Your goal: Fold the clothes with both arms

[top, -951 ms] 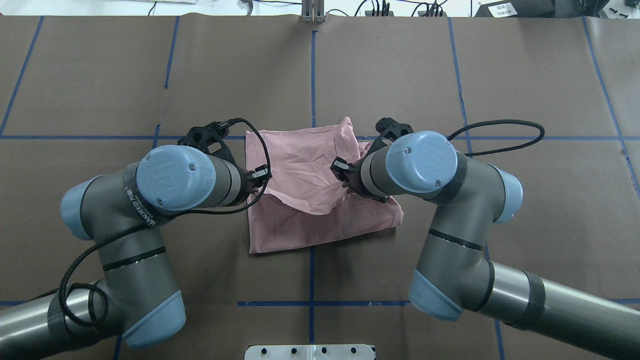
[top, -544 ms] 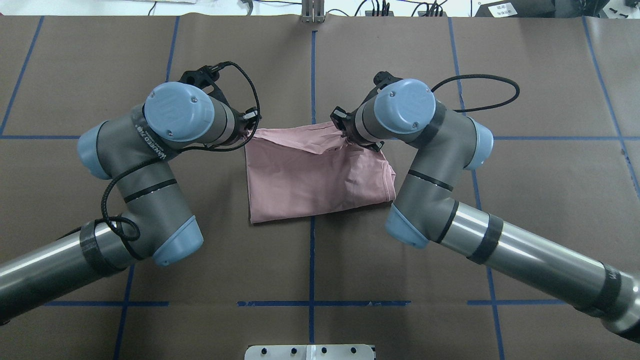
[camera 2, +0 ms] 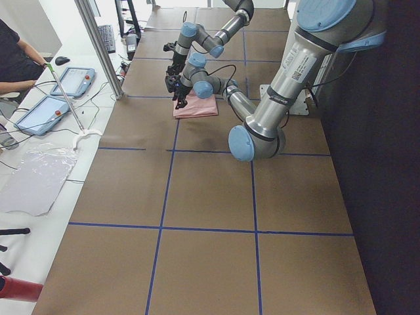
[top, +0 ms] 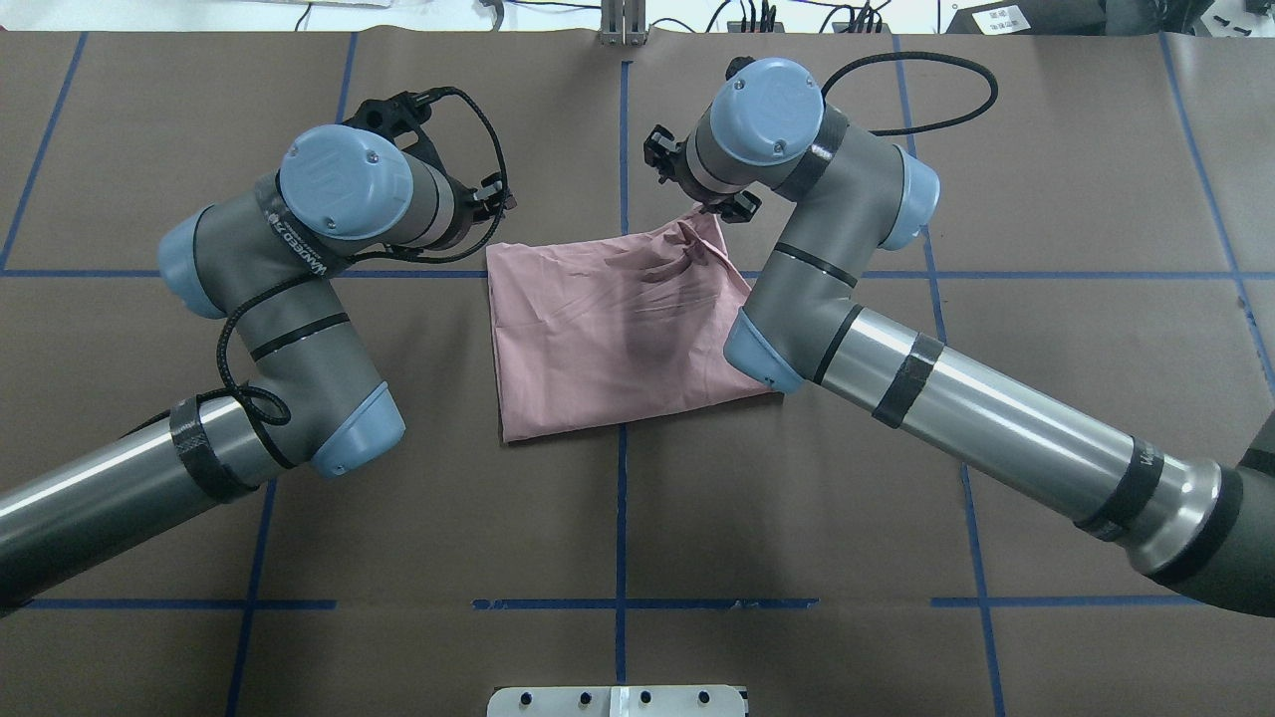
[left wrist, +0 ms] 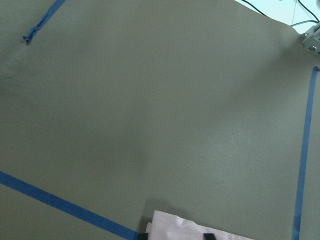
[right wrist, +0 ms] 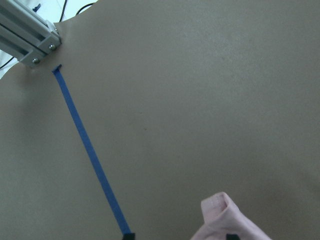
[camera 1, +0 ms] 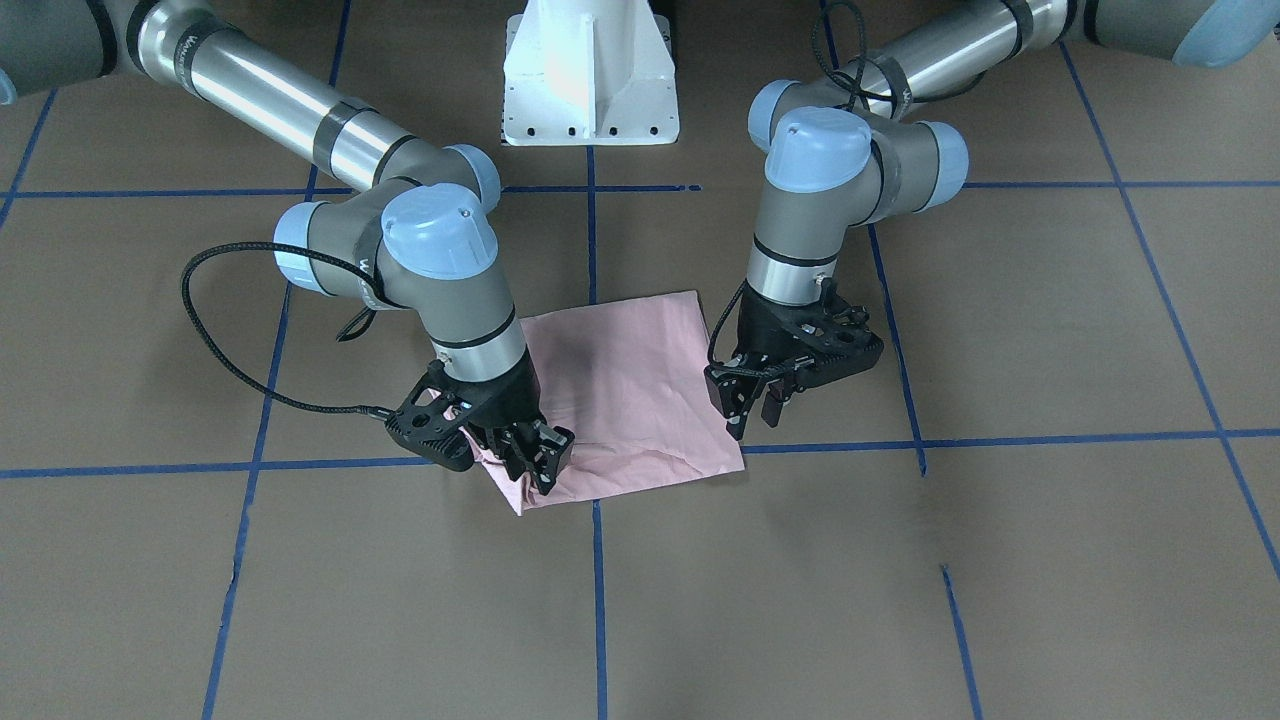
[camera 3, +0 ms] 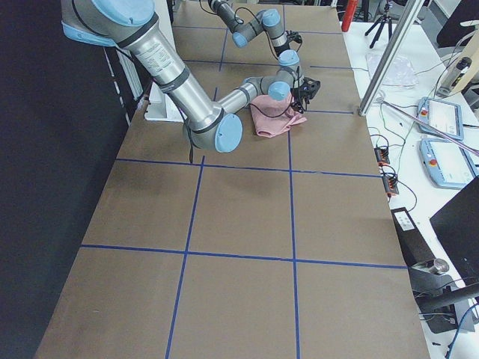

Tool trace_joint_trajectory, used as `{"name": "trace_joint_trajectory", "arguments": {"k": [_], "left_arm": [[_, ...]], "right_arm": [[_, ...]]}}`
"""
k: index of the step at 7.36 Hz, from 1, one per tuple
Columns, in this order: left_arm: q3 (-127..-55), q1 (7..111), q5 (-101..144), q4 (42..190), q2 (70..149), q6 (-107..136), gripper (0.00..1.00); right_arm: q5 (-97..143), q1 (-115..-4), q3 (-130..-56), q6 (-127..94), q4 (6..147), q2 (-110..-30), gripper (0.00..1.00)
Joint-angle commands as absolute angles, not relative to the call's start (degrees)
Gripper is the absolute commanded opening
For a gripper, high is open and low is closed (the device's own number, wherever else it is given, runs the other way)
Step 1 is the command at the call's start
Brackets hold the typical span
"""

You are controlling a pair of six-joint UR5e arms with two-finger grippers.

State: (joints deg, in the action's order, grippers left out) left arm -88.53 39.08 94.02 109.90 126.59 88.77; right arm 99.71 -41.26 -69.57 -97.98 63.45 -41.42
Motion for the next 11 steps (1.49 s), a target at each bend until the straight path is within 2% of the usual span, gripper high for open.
{"name": "trace_joint_trajectory", "arguments": {"k": [1,3,6,9,10,11], "left_arm": [[-89.3,41.6,96.4,109.8,126.4,83.8,1.00],[-93.4,48.1,103.2,109.1,123.9,75.0,1.00],[-102.7,61.9,112.5,108.7,110.4,52.8,1.00],[-102.9,77.8,121.4,107.6,99.4,22.4,1.00],[-102.8,80.8,122.8,103.4,99.1,14.5,1.00],[-102.8,82.9,123.1,99.4,98.7,3.9,1.00]], "right_arm": [[103.2,-45.8,-68.7,-90.2,64.0,-41.7,1.00],[113.9,-53.3,-70.7,-80.1,64.2,-46.5,1.00],[126.0,-67.1,-78.2,-51.4,64.2,-63.4,1.00],[132.1,-78.0,-78.8,-21.8,66.5,-75.8,1.00],[133.7,-80.8,-79.4,-13.2,69.6,-78.5,1.00],[136.0,-84.2,-83.3,-6.0,76.7,-81.0,1.00]]}}
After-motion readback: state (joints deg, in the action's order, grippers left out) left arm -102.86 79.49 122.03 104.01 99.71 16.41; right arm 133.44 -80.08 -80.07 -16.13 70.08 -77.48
